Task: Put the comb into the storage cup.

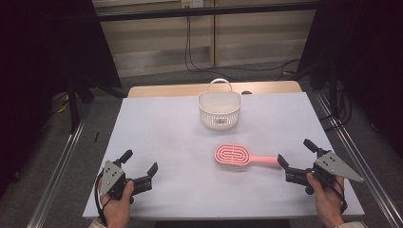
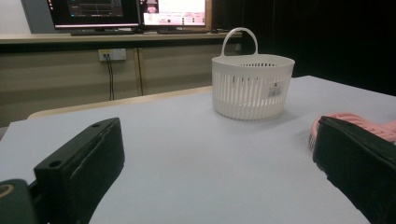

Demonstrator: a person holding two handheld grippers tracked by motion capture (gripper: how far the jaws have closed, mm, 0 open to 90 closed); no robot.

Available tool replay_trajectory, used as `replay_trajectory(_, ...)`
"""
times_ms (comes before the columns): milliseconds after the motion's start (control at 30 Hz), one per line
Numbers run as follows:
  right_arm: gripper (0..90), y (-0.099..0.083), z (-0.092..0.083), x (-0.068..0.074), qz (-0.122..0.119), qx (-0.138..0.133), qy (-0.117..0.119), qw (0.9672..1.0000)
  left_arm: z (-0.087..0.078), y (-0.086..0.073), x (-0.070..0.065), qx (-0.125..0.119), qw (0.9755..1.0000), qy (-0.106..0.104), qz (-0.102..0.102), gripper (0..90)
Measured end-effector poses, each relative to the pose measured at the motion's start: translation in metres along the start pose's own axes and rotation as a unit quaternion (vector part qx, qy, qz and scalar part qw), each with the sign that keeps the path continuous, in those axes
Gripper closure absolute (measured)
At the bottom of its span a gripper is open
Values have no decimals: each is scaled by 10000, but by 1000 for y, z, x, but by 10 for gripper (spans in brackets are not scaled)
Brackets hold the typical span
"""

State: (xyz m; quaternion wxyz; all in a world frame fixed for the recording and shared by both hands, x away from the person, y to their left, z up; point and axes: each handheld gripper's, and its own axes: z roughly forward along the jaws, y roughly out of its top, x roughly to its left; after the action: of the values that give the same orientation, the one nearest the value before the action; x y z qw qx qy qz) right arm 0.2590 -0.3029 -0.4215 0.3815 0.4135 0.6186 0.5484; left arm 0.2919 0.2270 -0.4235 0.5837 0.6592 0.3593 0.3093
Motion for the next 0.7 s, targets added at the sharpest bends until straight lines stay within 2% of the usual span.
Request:
replay_trajectory(200,0,7,10,2,-63,-81,8,9999,1,0,1,20,10000,39,-19,17)
replay_trajectory(333,0,9,15,0,1,-33,32,10000,0,0,1,-13,10000,47,-16,18)
replay_trajectory(433,0,11,16,-3,-17,-83,260,9996,0,0,1,-15,10000,35,-16,17)
replay_trajectory(600,0,17,22,-6,14,-201,329,9993,1,0,1,5,10000,28,-19,18)
replay_trajectory(700,0,21,27,-6,30,-174,352,9992,3,0,2,5,10000,10,-18,17)
